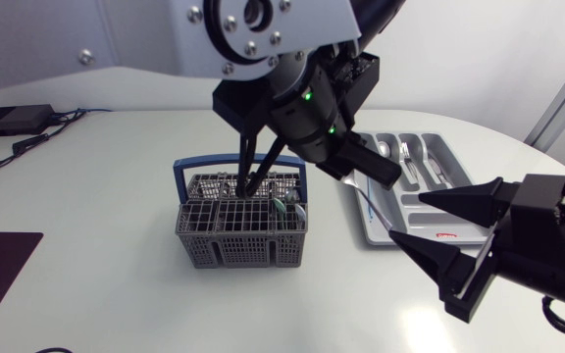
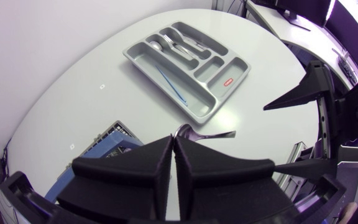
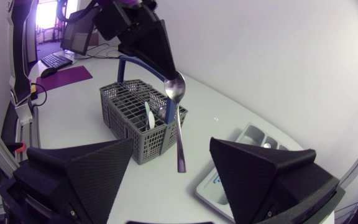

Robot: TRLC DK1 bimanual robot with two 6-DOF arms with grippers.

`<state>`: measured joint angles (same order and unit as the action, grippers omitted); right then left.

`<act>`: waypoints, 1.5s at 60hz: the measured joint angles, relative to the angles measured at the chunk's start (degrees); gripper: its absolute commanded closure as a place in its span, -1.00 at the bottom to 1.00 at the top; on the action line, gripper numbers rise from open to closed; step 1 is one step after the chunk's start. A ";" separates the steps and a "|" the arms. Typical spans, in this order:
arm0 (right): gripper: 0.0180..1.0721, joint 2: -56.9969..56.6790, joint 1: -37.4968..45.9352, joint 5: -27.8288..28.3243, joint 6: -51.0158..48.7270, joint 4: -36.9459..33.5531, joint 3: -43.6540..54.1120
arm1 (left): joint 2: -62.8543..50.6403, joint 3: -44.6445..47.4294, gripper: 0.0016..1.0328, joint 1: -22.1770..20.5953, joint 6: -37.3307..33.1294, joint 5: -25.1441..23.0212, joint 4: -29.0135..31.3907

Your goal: Unload the cutlery basket into the drawer organizer.

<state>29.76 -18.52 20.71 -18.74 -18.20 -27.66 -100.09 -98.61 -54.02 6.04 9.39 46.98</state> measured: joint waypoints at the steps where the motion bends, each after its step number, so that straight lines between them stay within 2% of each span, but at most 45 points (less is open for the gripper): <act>1: -0.58 0.50 -0.24 -0.11 0.00 0.46 0.00 | 0.00 -0.04 0.90 0.07 0.00 -0.37 -0.11; 6: -0.48 2.51 -1.86 -2.12 0.00 2.73 -0.02 | 0.00 -0.28 0.90 0.57 0.04 -1.27 -0.79; 19: -0.47 8.63 -5.35 -6.78 -0.70 9.86 -0.02 | -0.04 -0.48 0.90 1.25 0.26 -3.19 -1.05; 34: -0.07 14.03 -7.06 -10.43 -4.07 16.94 0.02 | -0.61 -1.66 0.90 1.25 0.44 -5.11 -1.03; 50: 0.33 15.52 -9.07 -13.46 -6.23 19.85 0.42 | -1.22 -1.95 0.90 1.42 0.44 -5.62 -0.79; 63: 0.41 16.35 -9.20 -13.75 -7.10 20.28 0.79 | -1.25 -1.97 0.90 1.53 0.46 -5.77 -0.76; 74: 0.62 16.61 -9.18 -13.75 -7.50 21.03 1.36 | -1.29 -1.97 0.90 1.53 0.44 -5.75 -0.63; 90: 0.68 16.61 -9.25 -13.94 -8.33 21.05 1.53 | -1.33 -1.97 0.90 1.53 0.44 -5.77 -0.44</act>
<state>46.37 -27.77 6.76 -27.07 2.85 -26.13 -101.43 -100.57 -52.49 6.48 3.62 46.54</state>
